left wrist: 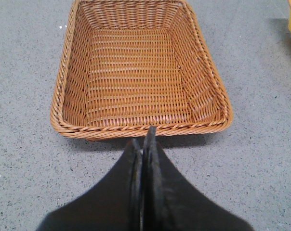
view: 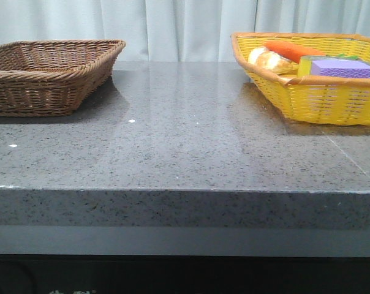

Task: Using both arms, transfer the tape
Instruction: 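Move the right gripper over the yellow tape roll in the yellow basket, then grasp the yellow tape roll with the right gripper and lift it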

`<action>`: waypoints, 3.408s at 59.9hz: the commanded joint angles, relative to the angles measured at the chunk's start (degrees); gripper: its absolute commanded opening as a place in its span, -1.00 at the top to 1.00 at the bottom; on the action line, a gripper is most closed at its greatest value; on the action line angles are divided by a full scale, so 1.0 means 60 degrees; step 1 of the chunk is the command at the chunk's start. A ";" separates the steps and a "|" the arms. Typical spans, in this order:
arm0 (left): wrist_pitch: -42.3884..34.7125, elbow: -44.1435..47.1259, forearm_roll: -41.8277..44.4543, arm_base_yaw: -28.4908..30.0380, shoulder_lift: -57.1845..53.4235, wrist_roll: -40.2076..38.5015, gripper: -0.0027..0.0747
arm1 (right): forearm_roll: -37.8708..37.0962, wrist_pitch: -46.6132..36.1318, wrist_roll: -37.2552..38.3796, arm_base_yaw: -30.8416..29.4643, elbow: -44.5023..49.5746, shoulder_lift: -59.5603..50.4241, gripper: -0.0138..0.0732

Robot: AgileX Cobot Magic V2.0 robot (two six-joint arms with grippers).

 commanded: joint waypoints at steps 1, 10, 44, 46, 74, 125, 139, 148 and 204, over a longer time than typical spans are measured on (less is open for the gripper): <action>-0.0647 -0.0292 -0.0110 -0.0072 0.0025 -0.0015 0.96 | -0.0277 -0.0534 0.0015 -0.0048 -0.0291 0.0077 0.73; -0.0751 -0.0292 -0.0110 -0.0072 0.0025 0.0002 0.41 | -0.0401 -0.0523 0.0015 -0.0048 -0.0291 0.0077 0.02; -0.0934 -0.0292 -0.0659 -0.0072 0.0025 0.1019 -0.34 | -0.0401 -0.0222 0.0015 -0.0048 -0.0291 0.0088 -0.56; -0.1006 -0.0292 -0.0965 -0.0072 0.0025 0.1302 -0.34 | -0.0401 -0.0222 0.0024 -0.0048 -0.0291 0.0102 -0.56; -0.0354 -0.0271 -0.5472 -0.0072 0.0025 0.4826 -0.34 | -0.0872 -0.0203 0.1089 -0.0058 -0.2564 0.3039 -0.56; -0.0602 -0.0177 -0.1935 -0.3162 0.0050 0.1934 -0.17 | 0.1019 0.3686 -0.0006 -0.0996 -1.0999 1.1704 -0.56; -0.0663 -0.0177 -0.1935 -0.3162 0.0050 0.1907 -0.17 | 0.1297 0.3591 -0.0040 -0.0996 -1.1551 1.2781 -0.56; -0.0663 -0.0177 -0.1935 -0.3162 0.0050 0.1907 -0.17 | 0.1714 0.3245 -0.0040 -0.0996 -1.1551 1.3212 -0.56; -0.0663 -0.0177 -0.1935 -0.3162 0.0050 0.1907 -0.15 | 0.1682 0.4881 -0.0372 -0.0541 -1.3903 1.3207 0.26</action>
